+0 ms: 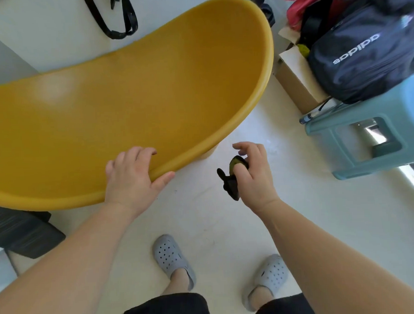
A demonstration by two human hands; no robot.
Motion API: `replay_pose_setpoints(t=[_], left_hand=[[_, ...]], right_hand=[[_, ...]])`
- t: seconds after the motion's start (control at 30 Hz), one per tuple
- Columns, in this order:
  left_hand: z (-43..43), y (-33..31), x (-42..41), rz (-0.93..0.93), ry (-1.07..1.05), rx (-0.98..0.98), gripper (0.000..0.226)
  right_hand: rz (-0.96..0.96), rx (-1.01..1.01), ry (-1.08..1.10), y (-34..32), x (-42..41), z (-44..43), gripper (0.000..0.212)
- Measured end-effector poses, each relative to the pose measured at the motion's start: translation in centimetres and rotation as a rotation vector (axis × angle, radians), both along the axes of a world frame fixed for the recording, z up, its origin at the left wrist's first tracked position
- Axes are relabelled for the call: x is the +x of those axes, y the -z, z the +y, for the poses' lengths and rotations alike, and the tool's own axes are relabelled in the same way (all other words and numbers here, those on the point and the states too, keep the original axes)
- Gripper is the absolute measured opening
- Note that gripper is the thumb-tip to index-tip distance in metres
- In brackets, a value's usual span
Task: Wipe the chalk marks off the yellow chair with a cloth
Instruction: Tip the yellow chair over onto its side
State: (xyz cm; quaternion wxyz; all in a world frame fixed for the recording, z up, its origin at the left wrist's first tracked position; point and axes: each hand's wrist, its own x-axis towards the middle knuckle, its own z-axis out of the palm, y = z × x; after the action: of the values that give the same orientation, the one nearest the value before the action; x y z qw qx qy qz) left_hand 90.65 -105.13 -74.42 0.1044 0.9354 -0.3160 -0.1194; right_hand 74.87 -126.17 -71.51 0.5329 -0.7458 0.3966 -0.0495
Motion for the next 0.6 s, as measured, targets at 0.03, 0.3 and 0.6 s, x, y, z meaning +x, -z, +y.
replay_pose_setpoints(t=[0.03,0.3,0.6], left_hand=[[-0.2,-0.4,-0.4,-0.033,0.0,-0.033,0.069],[-12.1,-2.1,-9.3,0.098,0.146,-0.349,0.041],[-25.4,-1.0,-14.9,0.334,-0.033,-0.432,0.041]], right_hand=[[0.006,0.014,-0.026,0.4,-0.6,-0.3,0.037],[-0.005,0.087,-0.022,3.4,-1.1,-5.9,0.03],[-0.132,0.116,-0.016,1.8,-4.3,-16.5,0.038]])
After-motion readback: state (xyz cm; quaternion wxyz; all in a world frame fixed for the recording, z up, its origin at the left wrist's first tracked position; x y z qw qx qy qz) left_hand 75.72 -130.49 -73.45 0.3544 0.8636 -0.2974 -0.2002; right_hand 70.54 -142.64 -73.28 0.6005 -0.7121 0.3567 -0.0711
